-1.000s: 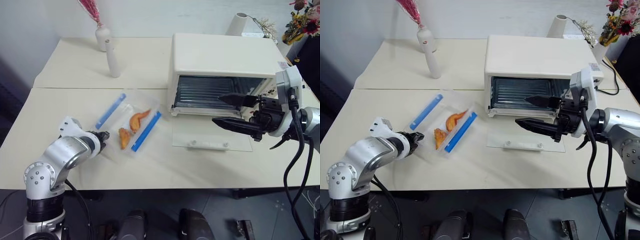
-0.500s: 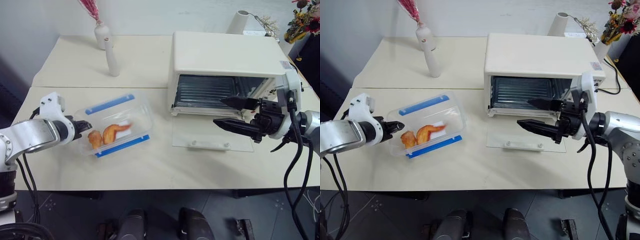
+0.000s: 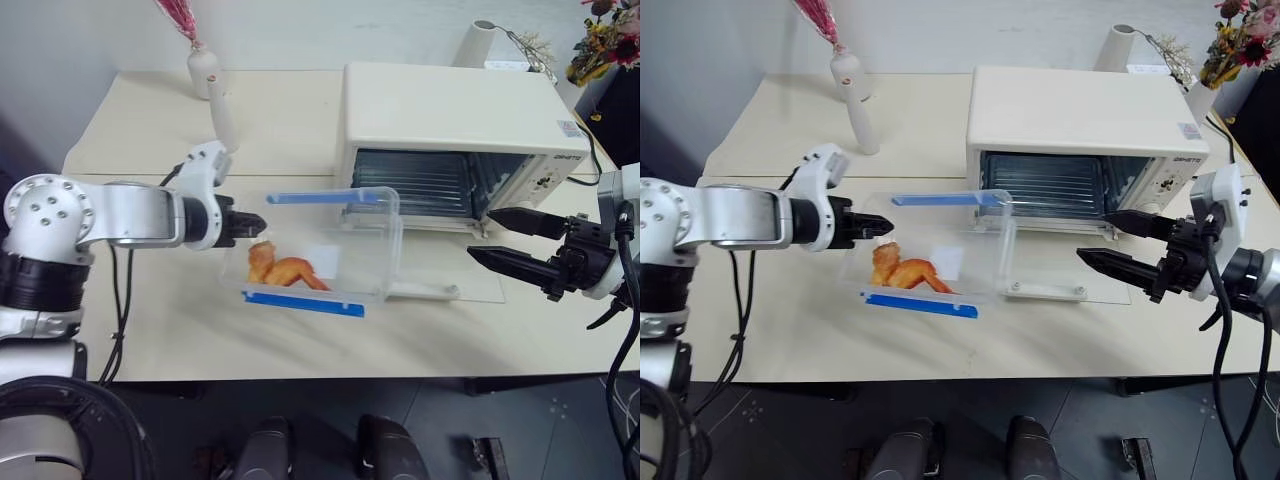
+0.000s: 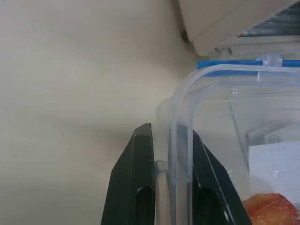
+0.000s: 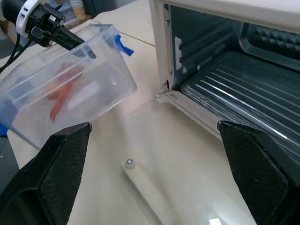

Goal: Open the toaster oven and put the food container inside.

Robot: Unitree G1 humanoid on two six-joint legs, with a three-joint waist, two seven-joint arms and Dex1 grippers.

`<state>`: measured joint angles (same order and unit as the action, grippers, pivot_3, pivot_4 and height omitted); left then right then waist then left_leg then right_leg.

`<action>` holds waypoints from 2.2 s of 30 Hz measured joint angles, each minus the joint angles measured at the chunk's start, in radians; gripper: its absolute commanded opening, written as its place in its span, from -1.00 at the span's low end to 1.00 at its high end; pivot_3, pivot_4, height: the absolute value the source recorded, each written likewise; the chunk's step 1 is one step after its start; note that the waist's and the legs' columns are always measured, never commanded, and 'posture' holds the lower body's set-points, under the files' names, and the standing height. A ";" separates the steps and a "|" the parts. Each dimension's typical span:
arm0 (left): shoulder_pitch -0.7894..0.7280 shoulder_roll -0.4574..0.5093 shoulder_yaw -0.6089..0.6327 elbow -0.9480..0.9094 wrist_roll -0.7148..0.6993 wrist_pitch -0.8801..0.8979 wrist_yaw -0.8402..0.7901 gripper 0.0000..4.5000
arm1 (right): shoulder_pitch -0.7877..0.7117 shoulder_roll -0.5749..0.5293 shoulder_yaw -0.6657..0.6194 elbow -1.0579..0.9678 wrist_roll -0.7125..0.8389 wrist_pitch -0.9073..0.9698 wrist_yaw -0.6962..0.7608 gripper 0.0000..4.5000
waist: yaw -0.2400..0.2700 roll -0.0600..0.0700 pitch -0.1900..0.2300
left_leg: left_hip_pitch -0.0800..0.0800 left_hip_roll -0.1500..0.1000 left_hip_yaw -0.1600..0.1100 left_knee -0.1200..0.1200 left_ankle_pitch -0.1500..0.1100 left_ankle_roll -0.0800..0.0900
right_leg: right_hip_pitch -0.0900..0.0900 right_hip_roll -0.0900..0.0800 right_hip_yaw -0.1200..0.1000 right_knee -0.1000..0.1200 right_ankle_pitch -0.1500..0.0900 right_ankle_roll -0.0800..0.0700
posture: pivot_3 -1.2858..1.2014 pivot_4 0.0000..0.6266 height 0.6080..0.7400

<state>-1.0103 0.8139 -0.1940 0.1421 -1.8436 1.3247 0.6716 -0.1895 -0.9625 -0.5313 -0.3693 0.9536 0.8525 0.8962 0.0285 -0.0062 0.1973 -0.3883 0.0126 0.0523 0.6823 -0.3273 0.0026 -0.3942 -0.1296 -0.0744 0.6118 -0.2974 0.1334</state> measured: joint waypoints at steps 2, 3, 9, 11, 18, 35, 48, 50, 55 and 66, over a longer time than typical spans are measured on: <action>-0.048 -0.065 -0.025 0.046 0.063 0.028 -0.027 -0.87 | 0.033 0.000 -0.035 -0.018 0.001 0.001 -0.009 1.00 | 0.000 0.000 0.000 | 0.000 0.000 0.000 0.000 0.000 0.000 | 0.000 0.000 0.000 0.000 0.000 0.000 | 0.03 -0.52 1.00; -0.062 -0.090 -0.032 0.061 0.086 0.034 -0.037 -0.87 | 0.042 0.000 -0.044 -0.023 0.002 0.002 -0.013 1.00 | 0.000 0.000 0.000 | 0.000 0.000 0.001 0.000 0.000 0.000 | 0.000 0.000 0.000 0.000 0.000 0.000 | 0.03 -0.52 1.00; -0.171 -0.280 -0.065 0.154 0.338 0.072 -0.186 -0.87 | 0.130 0.000 -0.131 -0.064 0.017 0.009 -0.037 1.00 | 0.001 -0.001 0.001 | 0.000 0.000 0.002 0.000 0.000 0.000 | 0.000 0.000 0.000 -0.001 0.000 0.000 | 0.03 -0.52 1.00; -0.208 -0.316 -0.082 0.191 0.438 0.079 -0.282 -0.87 | 0.165 0.000 -0.158 -0.068 0.018 0.010 -0.040 1.00 | 0.000 -0.001 0.001 | 0.000 0.000 0.003 0.000 0.000 0.000 | 0.000 0.001 0.000 -0.001 0.000 0.001 | 0.03 -0.52 1.00; -0.263 -0.509 -0.045 0.355 0.736 0.058 -0.420 -0.87 | 0.218 0.008 -0.207 -0.082 0.021 0.009 -0.060 1.00 | 0.001 -0.002 0.001 | 0.000 0.000 0.003 0.000 0.000 0.000 | 0.000 0.000 0.000 -0.002 0.000 0.001 | 0.03 -0.52 1.00; -0.293 -0.814 0.312 0.415 1.106 0.069 -0.255 -0.33 | 0.218 0.010 -0.214 -0.091 0.030 -0.003 -0.073 1.00 | 0.049 -0.002 0.001 | 0.000 -0.003 0.003 0.002 0.002 0.003 | 0.002 -0.003 0.000 -0.003 0.002 0.005 | 0.03 -0.52 1.00; -0.321 -0.725 0.298 0.211 1.156 0.105 -0.618 0.23 | 0.213 0.009 -0.189 -0.059 0.005 -0.021 -0.075 1.00 | 0.037 -0.002 0.001 | -0.001 -0.002 0.004 0.000 0.003 0.002 | 0.000 -0.002 0.000 -0.002 0.002 0.005 | 0.03 -0.52 1.00; -0.322 -0.690 0.292 0.164 1.150 0.070 -0.706 0.23 | 0.210 0.006 -0.189 -0.052 0.000 -0.021 -0.075 1.00 | 0.028 -0.002 0.001 | -0.001 -0.002 0.004 0.000 0.003 0.002 | 0.000 -0.002 0.000 -0.002 0.002 0.005 | 0.03 -0.52 1.00; -0.277 -0.558 0.274 0.099 1.145 -0.053 -0.950 0.23 | 0.194 -0.021 -0.192 -0.050 0.003 -0.015 -0.072 1.00 | 0.015 -0.002 0.001 | 0.000 -0.001 0.004 0.000 0.003 0.001 | 0.000 -0.001 0.000 -0.001 0.002 0.005 | 0.03 -0.52 1.00; -0.118 -0.343 0.311 -0.012 1.136 -0.165 -1.239 -1.00 | 0.181 -0.048 -0.246 -0.063 0.100 0.068 -0.059 -0.52 | 0.020 -0.002 0.001 | -0.001 -0.001 0.003 0.001 0.003 0.002 | 0.000 -0.002 0.000 -0.001 0.002 0.005 | 0.03 -0.52 1.00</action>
<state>-1.1280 0.4707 0.1170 0.1303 -0.7077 1.1601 -0.5676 -0.0087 -1.0105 -0.7773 -0.4327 1.0541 0.9203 0.8368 0.0481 -0.0083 0.1987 -0.3893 0.0118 0.0554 0.6831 -0.3246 0.0050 -0.3943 -0.1313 -0.0746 0.6110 -0.2950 0.1383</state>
